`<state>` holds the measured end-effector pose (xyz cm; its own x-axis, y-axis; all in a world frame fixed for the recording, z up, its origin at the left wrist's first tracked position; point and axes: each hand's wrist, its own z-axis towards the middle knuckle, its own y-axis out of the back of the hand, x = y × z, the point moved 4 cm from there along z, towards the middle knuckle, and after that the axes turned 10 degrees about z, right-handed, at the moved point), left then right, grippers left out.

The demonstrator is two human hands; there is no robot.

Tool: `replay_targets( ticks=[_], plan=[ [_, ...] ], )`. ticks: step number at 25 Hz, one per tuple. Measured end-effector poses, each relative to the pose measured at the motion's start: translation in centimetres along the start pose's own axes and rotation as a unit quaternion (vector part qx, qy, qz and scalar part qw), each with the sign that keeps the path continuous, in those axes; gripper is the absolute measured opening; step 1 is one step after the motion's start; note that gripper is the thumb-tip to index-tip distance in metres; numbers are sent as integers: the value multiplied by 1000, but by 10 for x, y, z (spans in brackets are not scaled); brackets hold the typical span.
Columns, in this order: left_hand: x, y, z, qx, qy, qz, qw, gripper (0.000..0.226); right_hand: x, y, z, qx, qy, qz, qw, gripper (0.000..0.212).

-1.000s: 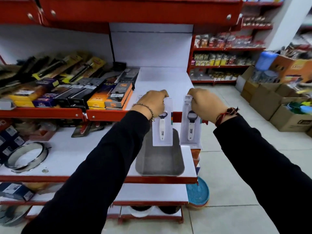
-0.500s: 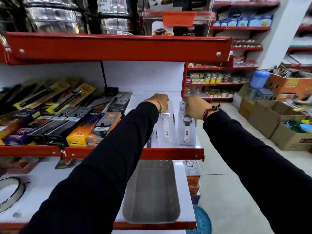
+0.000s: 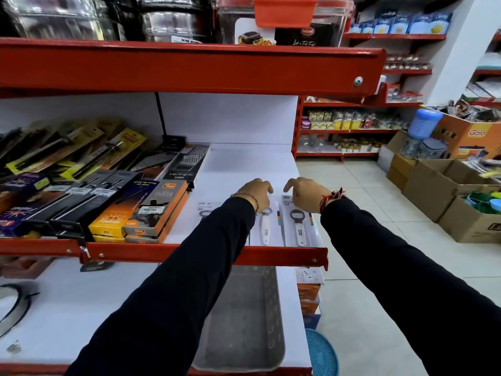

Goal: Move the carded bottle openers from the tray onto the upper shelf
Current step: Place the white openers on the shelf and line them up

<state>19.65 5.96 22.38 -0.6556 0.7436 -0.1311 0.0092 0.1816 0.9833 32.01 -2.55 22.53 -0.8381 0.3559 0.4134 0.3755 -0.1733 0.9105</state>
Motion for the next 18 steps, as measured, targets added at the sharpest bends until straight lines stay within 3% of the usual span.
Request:
replay_targets(
  ticks=[7,11,18],
  plan=[
    [7,-8,-15,-58,-44,62,995,45,-1,-6,-12,-18,-27,-15,999,43],
    [26,7,-33,-80,-46,84,992,46,17,4,-24,-40,4,-3,999,42],
    [92,23,-80,-24,22,180,983,49,79,-12,-38,11,75,-13,997,41]
  ],
)
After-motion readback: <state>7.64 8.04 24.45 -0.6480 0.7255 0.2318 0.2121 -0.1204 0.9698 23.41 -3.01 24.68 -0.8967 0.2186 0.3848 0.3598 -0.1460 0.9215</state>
